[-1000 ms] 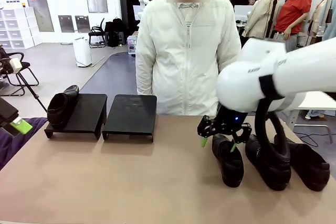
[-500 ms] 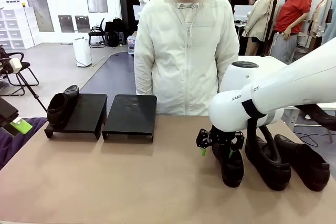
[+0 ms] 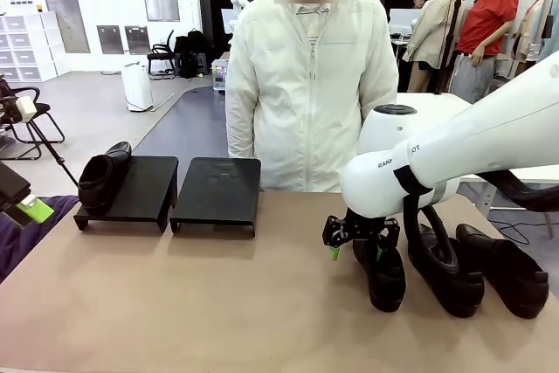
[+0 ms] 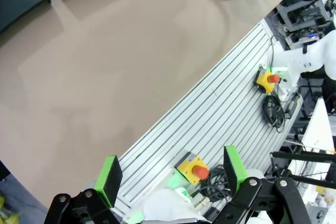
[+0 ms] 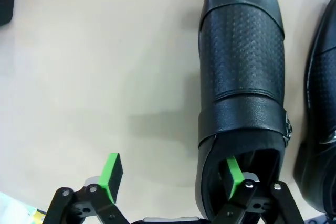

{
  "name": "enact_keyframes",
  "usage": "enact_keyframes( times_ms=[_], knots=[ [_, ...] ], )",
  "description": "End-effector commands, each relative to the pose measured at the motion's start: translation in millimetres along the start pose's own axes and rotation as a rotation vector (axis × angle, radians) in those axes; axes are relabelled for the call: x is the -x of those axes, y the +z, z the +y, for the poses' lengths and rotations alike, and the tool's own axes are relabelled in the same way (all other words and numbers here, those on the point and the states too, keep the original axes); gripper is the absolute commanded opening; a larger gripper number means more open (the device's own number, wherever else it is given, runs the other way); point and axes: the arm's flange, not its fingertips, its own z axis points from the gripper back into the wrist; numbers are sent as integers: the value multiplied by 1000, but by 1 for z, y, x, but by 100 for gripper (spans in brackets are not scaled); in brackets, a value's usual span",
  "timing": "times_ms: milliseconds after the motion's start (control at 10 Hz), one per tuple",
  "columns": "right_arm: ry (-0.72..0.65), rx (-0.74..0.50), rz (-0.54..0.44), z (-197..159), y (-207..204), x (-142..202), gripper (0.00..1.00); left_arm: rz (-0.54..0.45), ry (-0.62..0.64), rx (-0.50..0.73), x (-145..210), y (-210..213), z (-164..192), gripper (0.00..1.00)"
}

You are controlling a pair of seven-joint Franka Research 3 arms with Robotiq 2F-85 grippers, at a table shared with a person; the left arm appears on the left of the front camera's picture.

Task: Organize the shoes by placing them on the stand.
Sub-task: Pick up one Shoe and place it in the middle of the table.

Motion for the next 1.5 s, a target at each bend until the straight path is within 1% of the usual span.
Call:
enact_keyframes(
  times_ms=[0, 800, 1100, 1200, 1300, 1400],
  knots=[
    [-8, 58, 1, 8, -1, -4, 0, -8, -14, 16, 1, 1, 1, 100],
    [-13, 112, 35, 8, -5, -6, 0, -8, -14, 16, 1, 1, 1, 100],
    [-38, 128, 18, 4, 1, -5, 0, -8, -14, 16, 1, 1, 1, 100],
    [-51, 123, -13, -1, 20, -3, 0, -8, -14, 16, 1, 1, 1, 100],
    [-64, 103, -54, -6, 51, 2, 0, -8, -14, 16, 1, 1, 1, 100],
    [-96, 58, -70, -12, 90, 12, 0, -8, -14, 16, 1, 1, 1, 100]
  ],
)
